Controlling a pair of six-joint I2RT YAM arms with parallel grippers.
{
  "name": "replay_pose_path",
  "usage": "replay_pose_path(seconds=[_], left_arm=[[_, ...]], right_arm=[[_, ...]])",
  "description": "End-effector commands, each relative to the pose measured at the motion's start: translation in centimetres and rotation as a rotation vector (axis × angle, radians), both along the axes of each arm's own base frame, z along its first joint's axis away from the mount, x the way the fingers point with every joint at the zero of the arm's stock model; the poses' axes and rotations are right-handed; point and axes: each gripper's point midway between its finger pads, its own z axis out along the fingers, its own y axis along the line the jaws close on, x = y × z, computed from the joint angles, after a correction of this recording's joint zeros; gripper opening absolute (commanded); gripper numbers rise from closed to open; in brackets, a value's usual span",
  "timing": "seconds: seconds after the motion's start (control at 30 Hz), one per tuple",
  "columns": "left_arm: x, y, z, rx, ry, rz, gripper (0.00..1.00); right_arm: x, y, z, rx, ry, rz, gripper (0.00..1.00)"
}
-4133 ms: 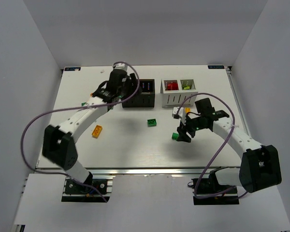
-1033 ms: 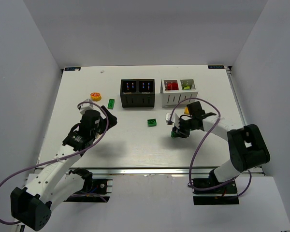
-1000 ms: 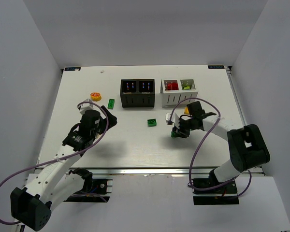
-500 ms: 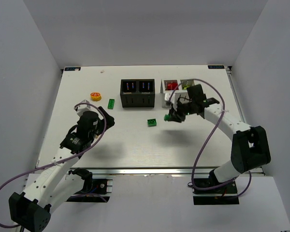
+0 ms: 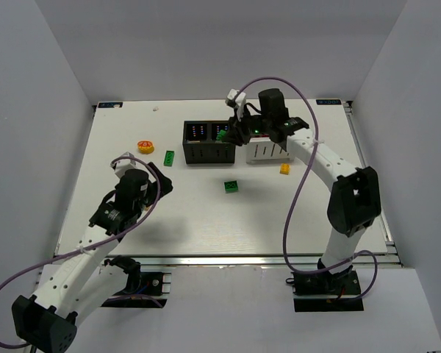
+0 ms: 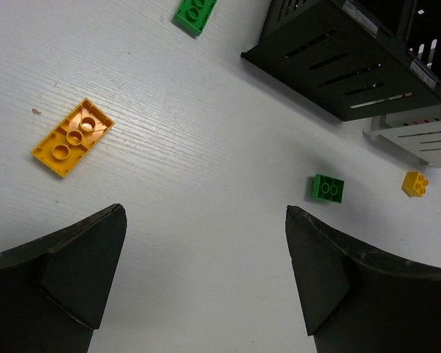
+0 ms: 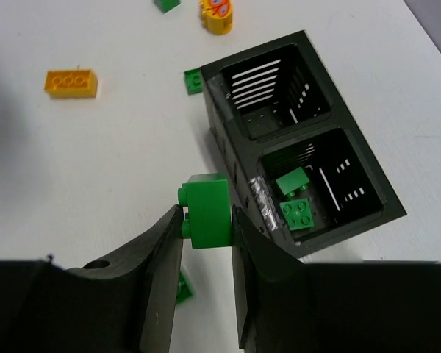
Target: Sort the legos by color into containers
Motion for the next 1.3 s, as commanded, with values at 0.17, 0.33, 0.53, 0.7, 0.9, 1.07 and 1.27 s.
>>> replay_pose_path(seconds=[0.17,0.33,0.53,0.7,0.9,1.07,1.27], left_arm=[[-0.1,0.6,1.9,-0.015,-0.033,0.028,0.98],[-0.2,0.5,1.9,-0.019,-0.032,0.029,0.98],[0.0,0.4,2.2,-0.017,-0.034,0.024,0.98],[0.4,0.3,2.2,-0.003,-0.026,0.013,0.98],[1.2,0.2,1.8,0.069,0.016,-0.02,0.98],[2.9,0.5,2.5,0.159,0.06,-0.074,0.95],[5.9,3.0,1.4,0.157,0.14,-0.122,0.71]], right_arm=[[6.6,2.0,0.3,0.05,-0.013,-0.195,0.08],[8.4,2.0,-1.4,0.001,-0.064,-0.21,0.19],[9.5,2.3,-2.1,-0.008,-0.088,-0.214,0.35],[9.5,2.5,-1.9,-0.012,-0.097,-0.196,0.54],[8.3,1.7,1.6,-0.007,-0.17,-0.164,0.78],[7.2,-1.5,6.0,0.055,-0.256,-0.211,0.89],[0.6,-4.3,6.8,0.142,-0.139,0.088,0.46]])
